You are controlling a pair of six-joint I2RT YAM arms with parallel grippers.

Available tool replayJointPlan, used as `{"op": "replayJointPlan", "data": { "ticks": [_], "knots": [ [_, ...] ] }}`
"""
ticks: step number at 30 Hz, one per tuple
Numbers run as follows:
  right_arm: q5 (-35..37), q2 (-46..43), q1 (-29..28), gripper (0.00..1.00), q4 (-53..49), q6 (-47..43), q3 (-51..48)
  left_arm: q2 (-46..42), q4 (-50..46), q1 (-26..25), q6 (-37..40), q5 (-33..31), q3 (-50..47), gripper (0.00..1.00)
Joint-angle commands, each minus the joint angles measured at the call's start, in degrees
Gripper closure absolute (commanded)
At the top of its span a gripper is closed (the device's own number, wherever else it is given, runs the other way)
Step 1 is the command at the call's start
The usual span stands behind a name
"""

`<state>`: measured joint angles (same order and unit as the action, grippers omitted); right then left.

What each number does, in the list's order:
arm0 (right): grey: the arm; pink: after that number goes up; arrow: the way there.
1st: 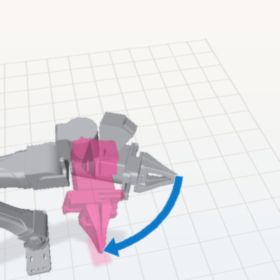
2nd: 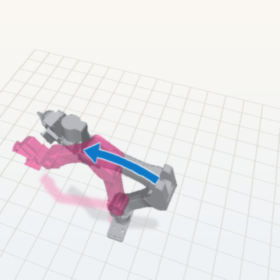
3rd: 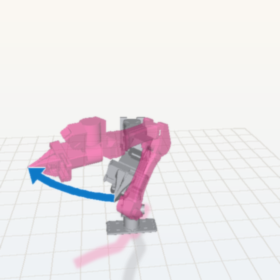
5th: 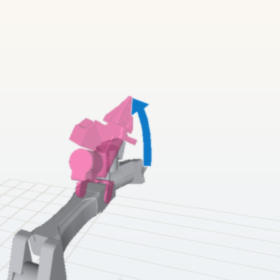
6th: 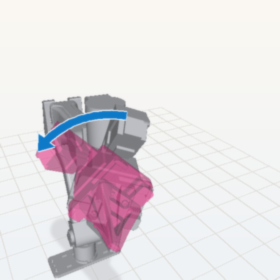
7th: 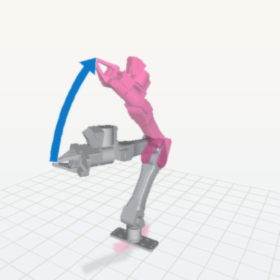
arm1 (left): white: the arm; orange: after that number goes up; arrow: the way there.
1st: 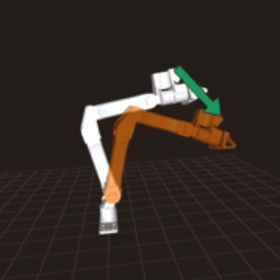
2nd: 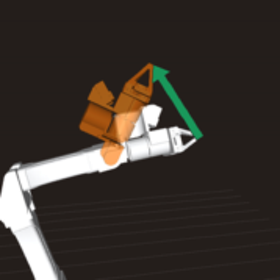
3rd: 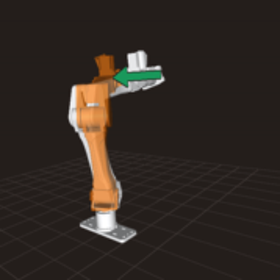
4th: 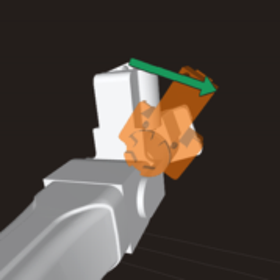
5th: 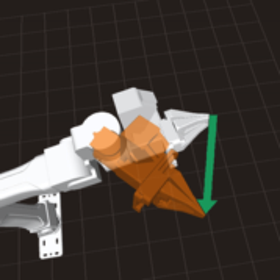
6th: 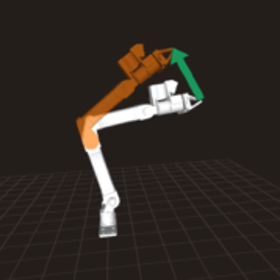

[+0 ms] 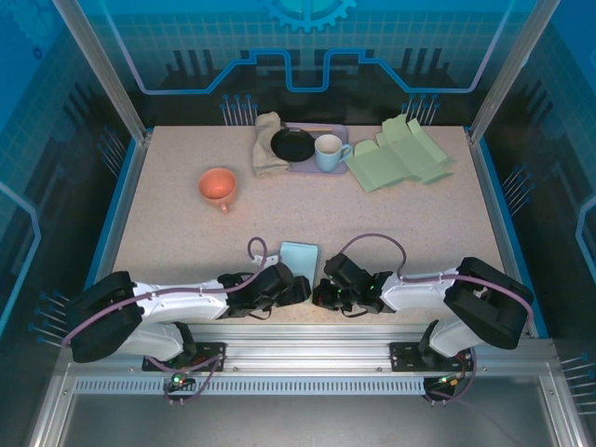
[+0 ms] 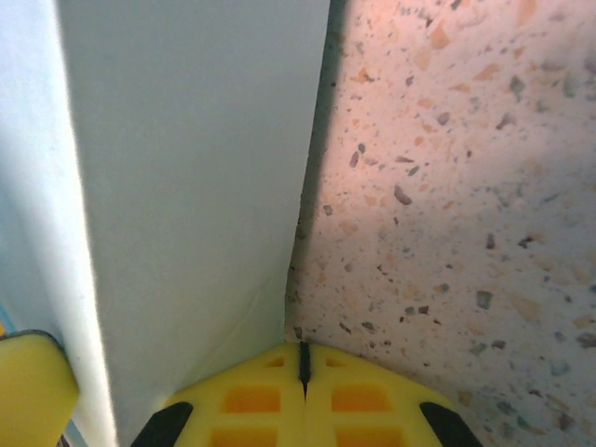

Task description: Fold the paper box

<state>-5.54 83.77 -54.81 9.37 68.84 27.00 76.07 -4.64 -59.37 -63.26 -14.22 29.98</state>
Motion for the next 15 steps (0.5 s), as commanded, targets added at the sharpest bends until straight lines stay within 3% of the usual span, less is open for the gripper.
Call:
{"op": "replayJointPlan", "data": {
  "ticks": [1, 5, 10, 15],
  "knots": [
    [-4.37, 0.82, -0.92, 1.0, 8.13, -1.03, 1.21, 2.05, 10.53, -2.07, -2.71, 7.68, 2.31, 0.03],
    [-2.29, -1.31, -0.92, 1.0, 6.47, -1.55, 1.0, -0.5, 3.12, -1.15, -0.32, 2.79, 4.57, 0.02],
    [4.7, -5.71, -0.91, 1.0, -2.78, -3.67, 0.79, -6.42, -5.72, 5.63, 2.87, -0.91, 4.56, 0.02],
    [14.13, -12.05, -0.86, 0.9, -14.11, -6.66, 0.98, -13.16, -13.7, 9.22, 4.79, -5.36, 3.87, 0.01]
  ]
}}
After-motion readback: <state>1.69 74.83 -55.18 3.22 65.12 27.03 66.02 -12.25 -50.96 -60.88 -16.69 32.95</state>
